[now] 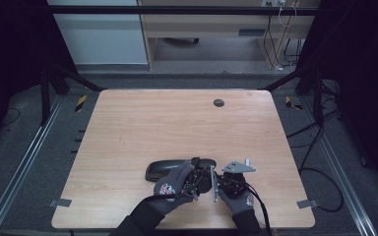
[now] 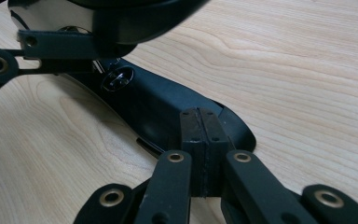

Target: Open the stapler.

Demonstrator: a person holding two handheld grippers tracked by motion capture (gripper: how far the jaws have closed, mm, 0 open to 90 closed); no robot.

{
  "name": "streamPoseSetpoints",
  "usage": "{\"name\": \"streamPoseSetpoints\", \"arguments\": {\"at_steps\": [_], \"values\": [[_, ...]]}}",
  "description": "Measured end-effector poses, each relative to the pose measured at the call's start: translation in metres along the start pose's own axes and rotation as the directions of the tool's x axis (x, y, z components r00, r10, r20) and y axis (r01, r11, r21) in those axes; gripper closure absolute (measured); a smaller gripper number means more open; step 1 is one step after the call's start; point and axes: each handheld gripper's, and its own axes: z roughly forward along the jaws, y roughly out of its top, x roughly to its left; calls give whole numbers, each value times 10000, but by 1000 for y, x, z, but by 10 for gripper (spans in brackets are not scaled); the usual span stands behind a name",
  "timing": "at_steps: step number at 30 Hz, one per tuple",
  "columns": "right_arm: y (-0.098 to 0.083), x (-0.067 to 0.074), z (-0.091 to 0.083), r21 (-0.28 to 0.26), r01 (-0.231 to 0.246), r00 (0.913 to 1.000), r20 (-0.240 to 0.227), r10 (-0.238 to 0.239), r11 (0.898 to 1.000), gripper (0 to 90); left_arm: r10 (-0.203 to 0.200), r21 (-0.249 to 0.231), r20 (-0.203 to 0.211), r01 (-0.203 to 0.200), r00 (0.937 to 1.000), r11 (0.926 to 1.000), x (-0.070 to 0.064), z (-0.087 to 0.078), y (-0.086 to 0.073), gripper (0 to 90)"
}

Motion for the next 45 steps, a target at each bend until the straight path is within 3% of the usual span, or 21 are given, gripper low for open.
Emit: {"name": "streamPoseSetpoints", "arguments": {"at_steps": [2,10,20,22,26,32,43,45], "values": [[0,1,1,-2,-14,10000,8,14,10000,900,-51,11,-15,51,10000,10000,1,-1,0,529],[-2,2,2,-167,-57,10000,-23,56,9998,900,-895,-358,107,898,9959,9953,13,-8,-5,529],[-3,1,2,-285,-117,9999,-11,117,9995,900,-1980,-947,241,1994,9799,9753,31,-20,-14,533],[-3,2,2,-280,-132,9999,1,132,9995,900,-1990,-995,183,1998,9798,9748,35,-23,-17,536],[-3,1,2,-294,-160,9999,-41,159,9994,900,-2295,-1250,112,2291,9732,9653,39,-26,-21,543],[-3,1,2,-320,-155,9999,-39,154,9994,900,-2423,-1413,18,2401,9702,9604,44,-31,-26,553],[-3,1,2,-334,-172,9998,-66,170,9993,900,-3089,-1852,-64,3024,9511,9350,59,-43,-40,570],[-3,1,2,-292,-202,9998,-67,200,9994,900,-3104,-1863,-118,3029,9505,9347,61,-45,-41,574]]}}
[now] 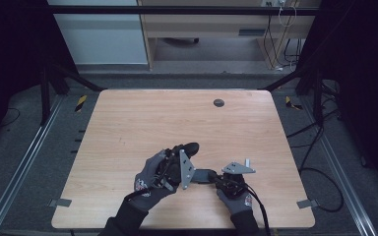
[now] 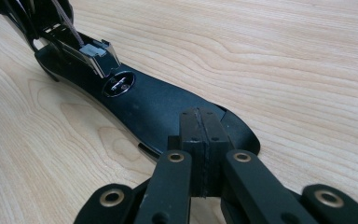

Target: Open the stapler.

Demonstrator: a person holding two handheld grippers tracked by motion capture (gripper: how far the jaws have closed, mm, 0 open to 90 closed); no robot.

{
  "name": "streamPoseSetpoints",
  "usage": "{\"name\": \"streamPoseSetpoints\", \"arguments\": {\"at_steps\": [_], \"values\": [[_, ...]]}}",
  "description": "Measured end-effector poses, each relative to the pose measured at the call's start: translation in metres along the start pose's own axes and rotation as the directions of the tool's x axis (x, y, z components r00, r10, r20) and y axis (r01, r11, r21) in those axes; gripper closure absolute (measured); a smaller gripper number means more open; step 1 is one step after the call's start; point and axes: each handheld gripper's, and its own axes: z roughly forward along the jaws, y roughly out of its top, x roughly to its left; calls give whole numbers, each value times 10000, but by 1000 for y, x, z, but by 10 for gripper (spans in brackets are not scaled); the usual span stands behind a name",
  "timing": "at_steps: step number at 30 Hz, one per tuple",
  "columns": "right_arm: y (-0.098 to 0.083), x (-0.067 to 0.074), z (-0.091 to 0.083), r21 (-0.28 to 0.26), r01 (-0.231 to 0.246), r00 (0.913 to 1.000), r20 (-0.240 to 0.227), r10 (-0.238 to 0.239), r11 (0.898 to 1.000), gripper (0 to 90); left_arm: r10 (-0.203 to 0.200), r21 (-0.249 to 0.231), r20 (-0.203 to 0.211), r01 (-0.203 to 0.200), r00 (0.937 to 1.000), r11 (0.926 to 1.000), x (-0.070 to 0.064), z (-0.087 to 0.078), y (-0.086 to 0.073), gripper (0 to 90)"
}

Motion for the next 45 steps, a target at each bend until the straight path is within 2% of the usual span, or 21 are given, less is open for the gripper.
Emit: {"name": "streamPoseSetpoints", "arguments": {"at_steps": [3,11,13,18,24,28,34,38,43,45], "values": [[0,0,0,-7,53,10000,31,-53,10000,900,43,-49,-265,-44,9996,10000,3,-4,-1,585],[0,-1,0,-16,58,10000,40,-58,10000,900,-342,-182,-213,338,9992,9993,10,-9,-4,589],[0,0,0,-9,49,10000,39,-49,10000,900,-468,-164,-198,465,9987,9988,12,-10,-5,590],[0,0,0,-11,61,10000,48,-61,10000,900,-1085,-345,-202,1077,9939,9936,22,-17,-10,594],[0,0,0,-20,71,10000,59,-71,10000,900,-1941,-641,-210,1924,9808,9792,36,-27,-21,600],[0,0,0,-26,68,10000,67,-68,10000,900,-2214,-736,-225,2192,9749,9729,42,-31,-26,603],[0,0,0,-30,69,10000,58,-69,10000,900,-2810,-965,-153,2783,9596,9556,50,-35,-34,605],[0,0,0,-29,80,10000,58,-80,10000,900,-3058,-1089,-135,3026,9520,9469,52,-37,-38,606],[0,0,0,-33,88,9999,61,-88,10000,900,-3261,-1165,-96,3228,9453,9393,54,-39,-41,607],[0,0,0,-33,93,9999,63,-93,10000,900,-3400,-1213,-103,3364,9404,9339,56,-40,-43,607]]}}
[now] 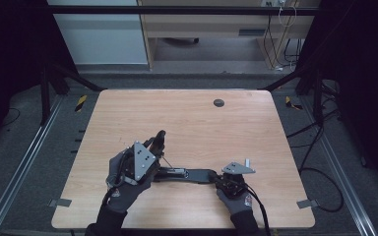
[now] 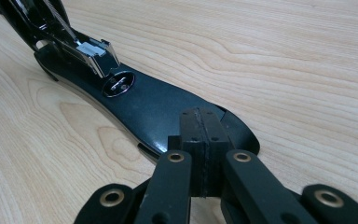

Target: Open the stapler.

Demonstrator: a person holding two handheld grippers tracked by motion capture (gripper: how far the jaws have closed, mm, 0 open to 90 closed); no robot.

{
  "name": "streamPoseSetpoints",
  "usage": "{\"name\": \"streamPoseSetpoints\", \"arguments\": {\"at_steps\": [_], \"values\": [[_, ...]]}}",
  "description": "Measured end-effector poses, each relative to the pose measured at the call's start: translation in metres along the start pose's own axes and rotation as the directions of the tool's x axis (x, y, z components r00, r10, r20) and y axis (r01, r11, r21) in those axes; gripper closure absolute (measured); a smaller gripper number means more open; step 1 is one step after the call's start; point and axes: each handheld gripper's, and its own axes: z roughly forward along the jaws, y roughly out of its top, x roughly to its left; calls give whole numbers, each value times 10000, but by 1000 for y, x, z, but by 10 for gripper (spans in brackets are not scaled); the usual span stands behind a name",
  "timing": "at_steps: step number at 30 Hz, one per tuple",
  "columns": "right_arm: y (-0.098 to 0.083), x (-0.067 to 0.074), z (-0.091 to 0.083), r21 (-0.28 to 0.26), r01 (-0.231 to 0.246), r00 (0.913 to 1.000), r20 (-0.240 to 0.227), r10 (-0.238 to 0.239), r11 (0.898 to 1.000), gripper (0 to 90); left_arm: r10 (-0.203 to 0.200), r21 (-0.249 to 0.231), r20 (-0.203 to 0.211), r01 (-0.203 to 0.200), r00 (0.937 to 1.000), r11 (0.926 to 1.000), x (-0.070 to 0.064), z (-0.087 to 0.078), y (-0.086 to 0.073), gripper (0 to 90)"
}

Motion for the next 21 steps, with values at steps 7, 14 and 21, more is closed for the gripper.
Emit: {"name": "streamPoseSetpoints", "arguments": {"at_steps": [7,14,21], "values": [[0,0,0,0,5,10000,2,-5,10000,900,-1156,-289,107,1159,9932,9928,21,-10,-12,608],[0,0,0,-10,30,10000,18,-30,10000,900,-1451,-450,63,1452,9894,9884,25,-13,-16,610],[0,0,0,-9,44,10000,16,-44,10000,900,-1868,-701,50,1867,9824,9799,32,-16,-22,611]]}}
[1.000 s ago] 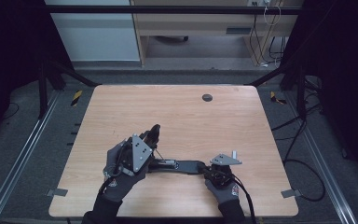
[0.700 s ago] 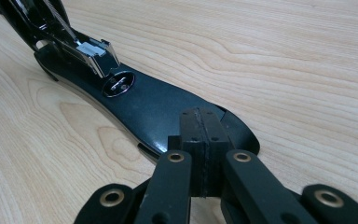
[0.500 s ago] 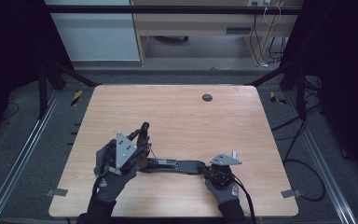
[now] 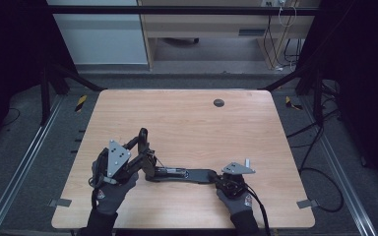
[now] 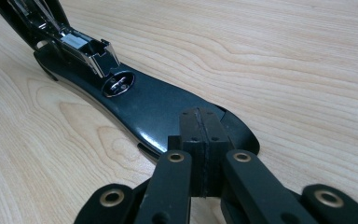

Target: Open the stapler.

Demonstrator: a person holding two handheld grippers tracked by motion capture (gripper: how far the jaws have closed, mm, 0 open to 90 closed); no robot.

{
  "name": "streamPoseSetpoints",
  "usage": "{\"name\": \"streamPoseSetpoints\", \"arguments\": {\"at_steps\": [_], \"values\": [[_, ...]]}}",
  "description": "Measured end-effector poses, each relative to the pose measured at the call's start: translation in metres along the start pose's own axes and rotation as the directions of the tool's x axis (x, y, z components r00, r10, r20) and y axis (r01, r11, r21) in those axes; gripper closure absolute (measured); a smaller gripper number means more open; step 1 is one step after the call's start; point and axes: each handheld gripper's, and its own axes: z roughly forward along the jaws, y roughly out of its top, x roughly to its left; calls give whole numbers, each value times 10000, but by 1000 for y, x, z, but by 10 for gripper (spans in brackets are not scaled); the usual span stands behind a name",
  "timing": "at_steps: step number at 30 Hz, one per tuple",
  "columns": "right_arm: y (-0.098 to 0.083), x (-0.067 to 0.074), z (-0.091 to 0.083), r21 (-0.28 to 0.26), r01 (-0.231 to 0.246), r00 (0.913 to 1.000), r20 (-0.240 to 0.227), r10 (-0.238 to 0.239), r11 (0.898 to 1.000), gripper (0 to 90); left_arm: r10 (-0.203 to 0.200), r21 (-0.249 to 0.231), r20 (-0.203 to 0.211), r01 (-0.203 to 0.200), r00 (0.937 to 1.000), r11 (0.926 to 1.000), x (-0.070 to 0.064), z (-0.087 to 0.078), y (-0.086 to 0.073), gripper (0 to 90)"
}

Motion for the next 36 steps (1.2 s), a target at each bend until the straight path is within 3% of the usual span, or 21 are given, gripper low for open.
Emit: {"name": "streamPoseSetpoints", "arguments": {"at_steps": [17,21,25,28,36], "values": [[0,0,0,-4,-21,10000,0,21,10000,900,-635,-34,-30,635,9980,9980,10,-6,-6,610],[0,0,0,-1,-14,10000,-12,14,10000,900,-782,-10,-232,782,9967,9969,14,-8,-8,608],[0,0,0,-14,-18,10000,-23,18,10000,900,-1369,-94,-232,1367,9903,9906,28,-14,-17,603],[0,0,0,-27,-18,10000,-23,18,10000,900,-1903,-152,-246,1900,9814,9817,38,-18,-25,600],[0,0,0,-24,-19,10000,-21,19,10000,900,-2614,-252,-193,2609,9650,9650,52,-23,-37,597]]}}
